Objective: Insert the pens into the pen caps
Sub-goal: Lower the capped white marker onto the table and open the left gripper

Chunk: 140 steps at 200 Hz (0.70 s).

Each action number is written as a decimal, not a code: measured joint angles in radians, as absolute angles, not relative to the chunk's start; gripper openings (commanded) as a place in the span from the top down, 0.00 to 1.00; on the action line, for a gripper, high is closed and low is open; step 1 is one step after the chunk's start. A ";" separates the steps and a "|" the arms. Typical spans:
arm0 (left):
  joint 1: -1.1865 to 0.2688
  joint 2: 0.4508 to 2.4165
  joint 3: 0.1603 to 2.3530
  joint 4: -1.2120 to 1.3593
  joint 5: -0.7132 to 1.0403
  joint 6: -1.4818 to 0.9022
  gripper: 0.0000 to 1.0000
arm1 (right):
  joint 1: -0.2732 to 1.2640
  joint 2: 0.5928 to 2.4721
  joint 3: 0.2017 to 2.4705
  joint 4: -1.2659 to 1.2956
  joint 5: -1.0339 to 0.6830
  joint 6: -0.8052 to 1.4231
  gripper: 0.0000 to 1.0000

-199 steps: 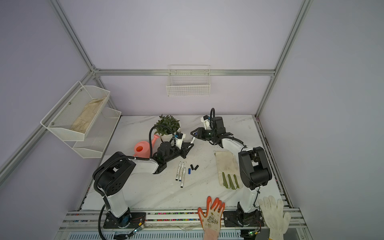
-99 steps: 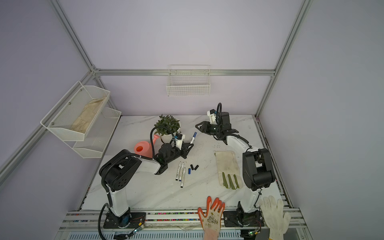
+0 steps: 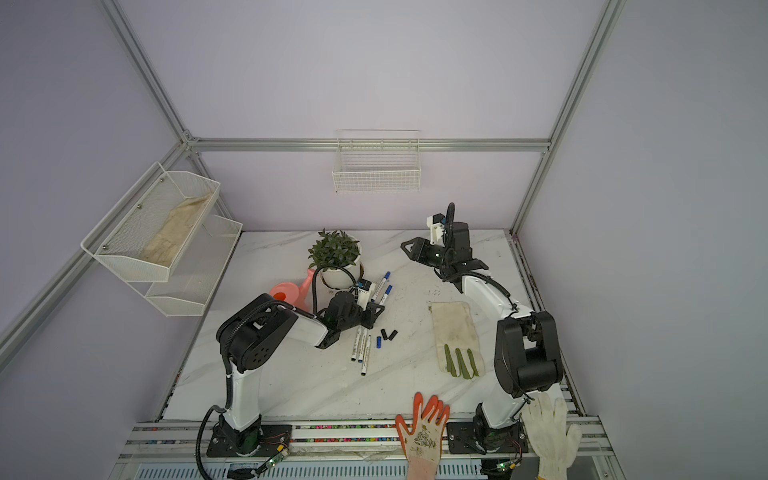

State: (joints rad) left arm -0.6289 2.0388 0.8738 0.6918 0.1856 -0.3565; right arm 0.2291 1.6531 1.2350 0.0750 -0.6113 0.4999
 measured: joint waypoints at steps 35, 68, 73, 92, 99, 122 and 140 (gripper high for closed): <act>-0.629 2.048 0.936 0.609 0.152 -0.355 1.00 | 0.229 1.649 1.211 0.065 -0.594 0.500 0.52; -0.629 2.073 1.017 0.518 0.105 -0.352 0.89 | 0.229 1.649 1.208 0.064 -0.590 0.497 0.52; -0.629 2.076 1.029 0.505 0.097 -0.351 0.86 | 0.229 1.649 1.208 0.064 -0.590 0.496 0.52; -0.629 2.089 1.072 0.458 0.065 -0.348 0.78 | 0.229 1.648 1.208 0.062 -0.587 0.490 0.52; -0.629 2.095 1.088 0.443 0.054 -0.347 0.75 | 0.229 1.648 1.208 0.062 -0.585 0.488 0.53; -0.629 2.104 1.127 0.399 0.030 -0.332 0.70 | 0.229 1.647 1.208 0.061 -0.583 0.484 0.53; -0.629 2.110 1.151 0.371 0.015 -0.326 0.67 | 0.229 1.646 1.206 0.057 -0.581 0.481 0.53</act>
